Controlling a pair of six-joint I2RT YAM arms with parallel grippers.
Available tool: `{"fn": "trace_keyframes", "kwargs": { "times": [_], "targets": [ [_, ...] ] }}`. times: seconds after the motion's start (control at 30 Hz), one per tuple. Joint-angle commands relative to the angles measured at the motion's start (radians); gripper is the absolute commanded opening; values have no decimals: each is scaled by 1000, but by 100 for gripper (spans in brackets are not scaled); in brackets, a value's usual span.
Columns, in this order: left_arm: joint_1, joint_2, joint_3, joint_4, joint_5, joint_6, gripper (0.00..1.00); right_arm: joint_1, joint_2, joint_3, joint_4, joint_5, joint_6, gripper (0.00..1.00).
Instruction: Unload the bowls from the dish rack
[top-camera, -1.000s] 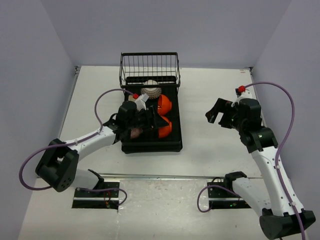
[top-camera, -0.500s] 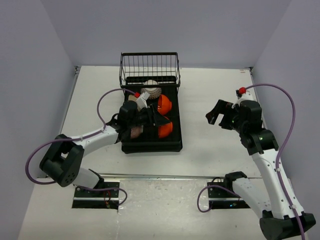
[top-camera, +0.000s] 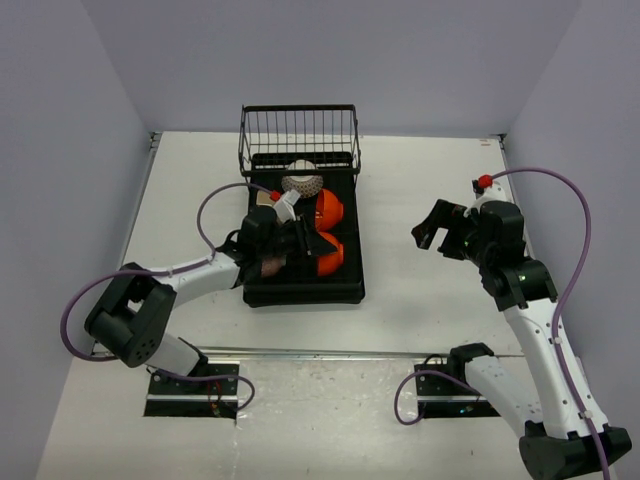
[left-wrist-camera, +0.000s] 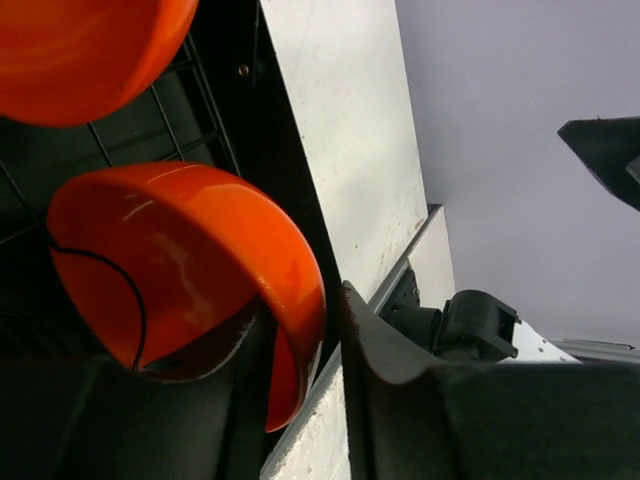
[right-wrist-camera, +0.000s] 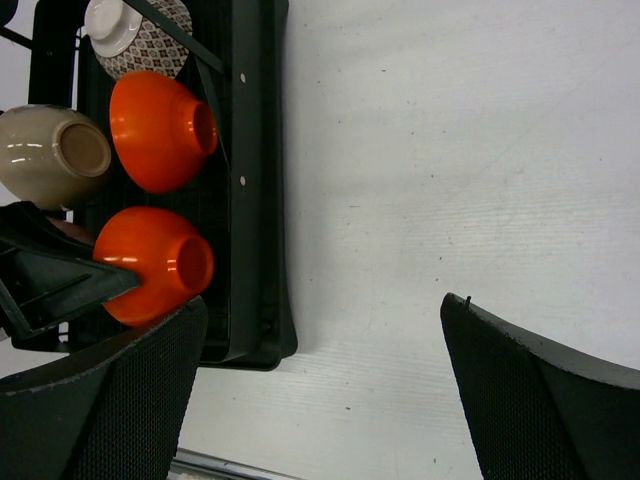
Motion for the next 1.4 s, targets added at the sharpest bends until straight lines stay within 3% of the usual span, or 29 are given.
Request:
{"fn": "trace_keyframes", "kwargs": {
  "times": [0.0,0.17,0.2,0.23,0.83,1.23,1.37],
  "targets": [
    [-8,11,-9,39,-5,10,29,4,-10,10,12,7,-17,99],
    [-8,20,-8,36,-5,11,19,4,-17,6,12,12,-16,99],
    [-8,25,-6,39,-2,11,6,5,-17,7,12,12,-17,99],
    [-8,26,-3,39,1,11,1,4,-17,7,12,12,-17,99],
    [-5,-50,-4,160,57,-18,0,4,-3,18,20,12,-30,99],
    [15,54,-119,712,176,-269,0,4,-3,10,20,14,-31,99],
    [18,77,-120,783,191,-308,0,4,-6,3,22,20,-33,99]
  ]
}}
